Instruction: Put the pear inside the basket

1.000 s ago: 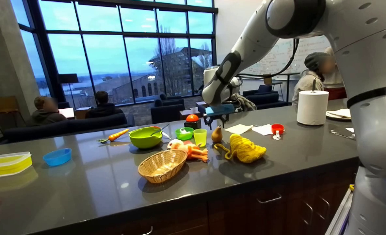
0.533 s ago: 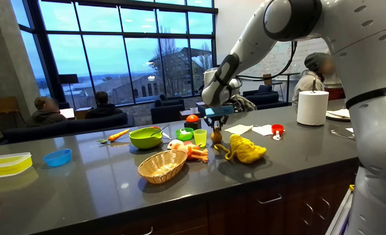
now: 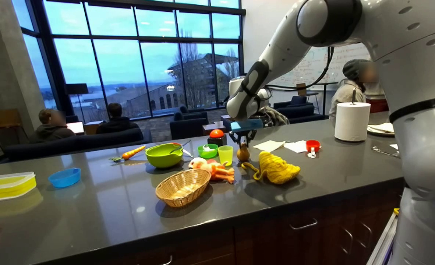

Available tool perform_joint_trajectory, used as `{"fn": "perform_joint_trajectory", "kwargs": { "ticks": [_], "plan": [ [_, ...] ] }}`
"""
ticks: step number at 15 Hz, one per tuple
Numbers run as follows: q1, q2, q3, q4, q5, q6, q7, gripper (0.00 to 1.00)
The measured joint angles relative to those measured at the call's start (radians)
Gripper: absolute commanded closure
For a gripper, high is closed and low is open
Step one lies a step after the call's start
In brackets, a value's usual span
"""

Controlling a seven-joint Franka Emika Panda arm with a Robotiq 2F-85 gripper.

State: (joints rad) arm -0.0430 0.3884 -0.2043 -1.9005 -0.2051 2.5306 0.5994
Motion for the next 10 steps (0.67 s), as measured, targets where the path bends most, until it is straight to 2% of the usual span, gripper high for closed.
{"fn": "perform_joint_trajectory", "kwargs": {
  "ticks": [10],
  "plan": [
    [0.071, -0.074, 0.009, 0.001, -0.009, -0.022, -0.043, 0.93]
  ]
}}
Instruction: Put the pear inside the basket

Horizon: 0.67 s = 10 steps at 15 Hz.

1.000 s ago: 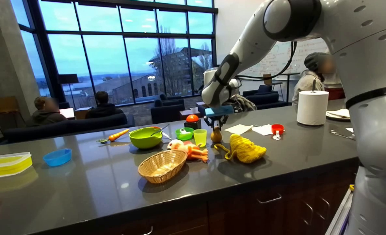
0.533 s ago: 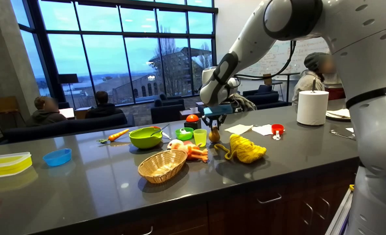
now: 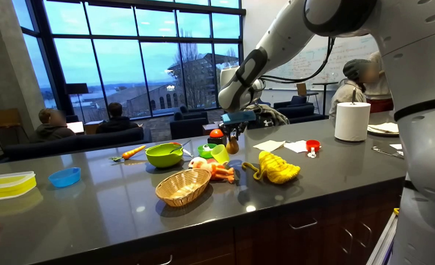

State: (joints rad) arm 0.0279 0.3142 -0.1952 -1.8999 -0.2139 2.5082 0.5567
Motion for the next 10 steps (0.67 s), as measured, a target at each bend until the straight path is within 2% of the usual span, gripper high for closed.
{"fn": "perform_joint_trajectory", "kwargs": {
  "ticks": [10],
  "plan": [
    [0.028, -0.062, 0.023, 0.001, -0.06, -0.018, -0.002, 0.93]
  ]
}}
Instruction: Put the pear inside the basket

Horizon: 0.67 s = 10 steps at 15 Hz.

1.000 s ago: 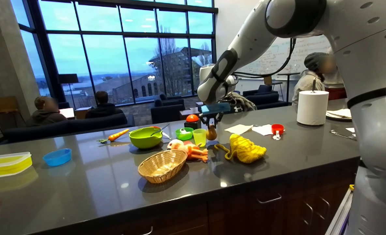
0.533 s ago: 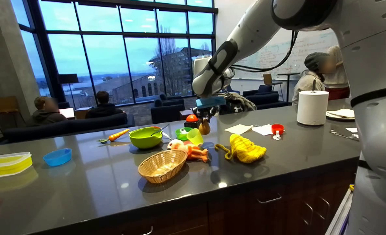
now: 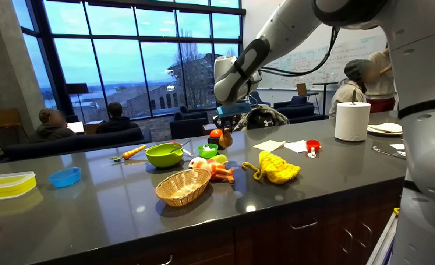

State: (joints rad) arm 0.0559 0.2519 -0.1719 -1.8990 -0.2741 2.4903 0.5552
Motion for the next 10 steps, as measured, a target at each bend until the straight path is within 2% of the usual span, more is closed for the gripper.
{"fn": "perform_joint_trajectory", "kwargs": {
  "ticks": [6, 10],
  "plan": [
    [0.002, -0.02, 0.024, 0.0, -0.016, -0.016, -0.017, 0.93],
    [0.015, -0.08, 0.075, -0.013, -0.013, -0.076, -0.07, 0.93]
  ]
}}
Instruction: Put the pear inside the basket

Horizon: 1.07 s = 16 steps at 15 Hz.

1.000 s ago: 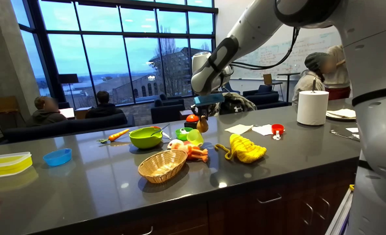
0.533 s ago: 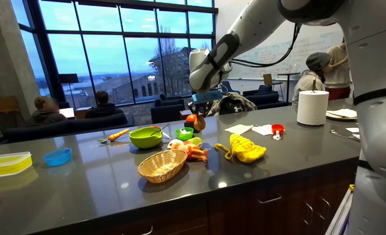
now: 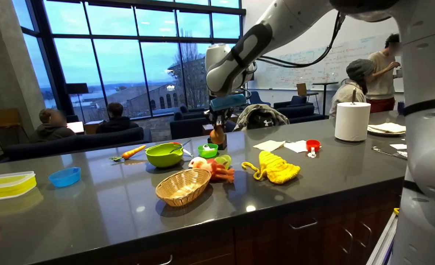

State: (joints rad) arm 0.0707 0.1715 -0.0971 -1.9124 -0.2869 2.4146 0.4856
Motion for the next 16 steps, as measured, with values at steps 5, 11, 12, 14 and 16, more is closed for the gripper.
{"fn": "perform_joint_trajectory", "kwargs": {
  "ticks": [5, 11, 12, 14, 16],
  "plan": [
    [0.017, -0.12, 0.098, -0.058, 0.083, -0.146, -0.124, 0.93],
    [0.033, -0.222, 0.183, -0.125, 0.239, -0.311, -0.33, 0.93],
    [0.035, -0.224, 0.191, -0.133, 0.248, -0.309, -0.355, 0.93],
    [0.041, -0.218, 0.204, -0.145, 0.263, -0.3, -0.402, 0.93],
    [0.049, -0.202, 0.216, -0.148, 0.274, -0.292, -0.44, 0.93]
  ]
}}
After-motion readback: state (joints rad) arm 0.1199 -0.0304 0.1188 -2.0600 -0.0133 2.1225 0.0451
